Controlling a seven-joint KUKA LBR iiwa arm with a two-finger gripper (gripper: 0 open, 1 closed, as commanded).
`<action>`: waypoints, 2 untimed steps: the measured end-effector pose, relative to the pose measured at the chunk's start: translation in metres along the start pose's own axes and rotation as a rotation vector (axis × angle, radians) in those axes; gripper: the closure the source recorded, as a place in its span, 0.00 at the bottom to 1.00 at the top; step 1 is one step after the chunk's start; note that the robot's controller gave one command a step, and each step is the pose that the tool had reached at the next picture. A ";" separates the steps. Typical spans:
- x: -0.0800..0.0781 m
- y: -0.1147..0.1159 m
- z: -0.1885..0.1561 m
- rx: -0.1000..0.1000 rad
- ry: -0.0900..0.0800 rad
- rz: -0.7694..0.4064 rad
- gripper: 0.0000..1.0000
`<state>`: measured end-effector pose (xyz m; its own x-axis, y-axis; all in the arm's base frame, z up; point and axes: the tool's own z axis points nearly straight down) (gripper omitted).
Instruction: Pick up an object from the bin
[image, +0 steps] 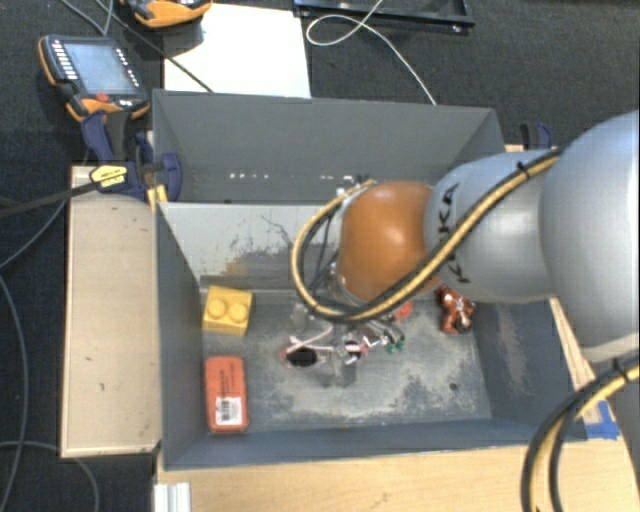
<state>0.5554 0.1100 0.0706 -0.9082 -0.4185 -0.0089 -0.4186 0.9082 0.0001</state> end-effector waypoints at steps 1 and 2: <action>0.005 -0.001 0.004 0.002 0.019 0.378 1.00; 0.005 -0.001 0.004 0.002 0.019 0.378 1.00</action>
Offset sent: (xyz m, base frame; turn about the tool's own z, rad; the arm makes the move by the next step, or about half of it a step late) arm 0.0000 0.0000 0.0000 0.0000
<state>0.5513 0.1076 0.0668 -0.9985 -0.0536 0.0099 -0.0537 0.9986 -0.0021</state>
